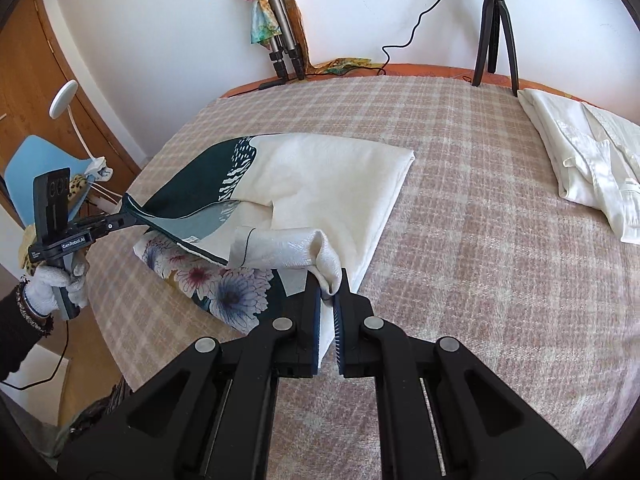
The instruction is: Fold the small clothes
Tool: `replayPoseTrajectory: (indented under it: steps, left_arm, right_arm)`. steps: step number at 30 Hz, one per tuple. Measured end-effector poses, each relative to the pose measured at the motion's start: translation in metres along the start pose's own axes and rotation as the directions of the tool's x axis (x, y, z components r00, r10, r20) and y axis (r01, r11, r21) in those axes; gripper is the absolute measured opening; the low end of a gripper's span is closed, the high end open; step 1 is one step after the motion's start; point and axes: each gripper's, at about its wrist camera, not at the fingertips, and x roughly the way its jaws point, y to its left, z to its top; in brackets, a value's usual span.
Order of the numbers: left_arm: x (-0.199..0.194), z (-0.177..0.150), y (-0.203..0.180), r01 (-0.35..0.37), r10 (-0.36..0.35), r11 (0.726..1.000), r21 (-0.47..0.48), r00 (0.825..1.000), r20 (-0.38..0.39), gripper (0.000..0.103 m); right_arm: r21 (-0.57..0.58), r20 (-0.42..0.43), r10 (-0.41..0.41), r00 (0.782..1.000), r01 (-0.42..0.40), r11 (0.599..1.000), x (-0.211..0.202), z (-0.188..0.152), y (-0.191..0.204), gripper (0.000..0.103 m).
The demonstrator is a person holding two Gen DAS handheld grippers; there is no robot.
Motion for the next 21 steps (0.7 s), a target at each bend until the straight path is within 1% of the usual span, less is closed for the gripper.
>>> replayPoseTrajectory:
  steps: [1, 3, 4, 6, 8, 9, 10, 11, 12, 13, 15, 16, 18, 20, 21]
  left_arm:
    - [-0.002, -0.005, -0.002, -0.008, 0.008, 1.000, 0.014, 1.000, -0.008, 0.007]
    - [-0.007, -0.011, -0.004, -0.017, 0.018, 1.000, 0.025, 1.000, -0.025, 0.008]
    - [-0.012, -0.015, -0.002, -0.019, 0.019, 1.000, 0.014, 0.999, -0.027, 0.008]
    - [-0.024, -0.023, 0.001, 0.005, -0.005, 1.000, -0.015, 1.000, -0.013, 0.008]
    - [-0.035, -0.025, 0.007, 0.010, -0.010, 0.999, -0.049, 1.000, -0.003, 0.010]
    - [-0.040, -0.026, 0.012, 0.024, -0.023, 0.996, -0.084, 1.000, 0.008, 0.016]
    - [-0.043, -0.026, 0.019, 0.043, -0.041, 0.991, -0.131, 0.999, 0.017, 0.030]
    - [-0.044, -0.025, 0.027, 0.061, -0.057, 0.981, -0.185, 0.998, 0.028, 0.039]
    - [-0.043, -0.024, 0.035, 0.077, -0.070, 0.967, -0.241, 0.997, 0.038, 0.053]
    - [-0.042, -0.024, 0.042, 0.102, -0.091, 0.948, -0.302, 0.995, 0.049, 0.055]
    - [-0.033, -0.025, 0.054, 0.171, -0.156, 0.892, -0.418, 0.985, 0.070, 0.055]
    - [-0.026, -0.026, 0.057, 0.204, -0.191, 0.862, -0.464, 0.979, 0.075, 0.055]
    - [-0.014, -0.029, 0.060, 0.246, -0.243, 0.816, -0.523, 0.967, 0.075, 0.055]
    - [-0.004, -0.032, 0.059, 0.277, -0.283, 0.782, -0.559, 0.956, 0.079, 0.055]
    - [0.000, -0.034, 0.057, 0.287, -0.295, 0.773, -0.566, 0.952, 0.080, 0.054]
  right_arm:
    - [-0.024, -0.010, -0.028, 1.000, 0.028, 0.999, 0.001, -0.003, 0.002, 0.007]
    - [-0.058, -0.033, -0.060, 0.998, 0.058, 0.997, 0.001, -0.013, 0.005, 0.007]
    - [-0.068, -0.039, -0.070, 0.997, 0.068, 0.995, -0.001, -0.018, 0.006, 0.007]
    - [-0.076, -0.051, -0.087, 0.995, 0.083, 0.994, -0.005, -0.030, 0.004, 0.007]
    - [-0.049, -0.057, -0.085, 0.995, 0.082, 0.995, -0.012, -0.037, -0.004, 0.007]
    - [-0.016, -0.053, -0.068, 0.996, 0.067, 0.998, -0.017, -0.040, -0.009, 0.007]
    - [0.031, -0.047, -0.037, 0.998, 0.039, 0.999, -0.021, -0.041, -0.016, 0.008]
    - [0.083, -0.037, 0.003, 0.999, 0.001, 0.997, -0.025, -0.041, -0.022, 0.010]
    - [0.135, -0.021, 0.047, 0.999, -0.043, 0.990, -0.027, -0.042, -0.028, 0.022]
    - [0.187, -0.003, 0.079, 0.997, -0.077, 0.979, -0.029, -0.042, -0.034, 0.045]
    - [0.277, 0.032, 0.136, 0.990, -0.139, 0.951, -0.028, -0.043, -0.042, 0.067]
    - [0.321, 0.038, 0.166, 0.985, -0.170, 0.932, -0.024, -0.044, -0.046, 0.068]
    - [0.401, 0.045, 0.223, 0.974, -0.222, 0.889, -0.014, -0.045, -0.053, 0.068]
    - [0.455, 0.063, 0.268, 0.961, -0.267, 0.850, -0.006, -0.046, -0.058, 0.068]
    - [0.473, 0.068, 0.279, 0.958, -0.277, 0.836, -0.001, -0.045, -0.059, 0.068]
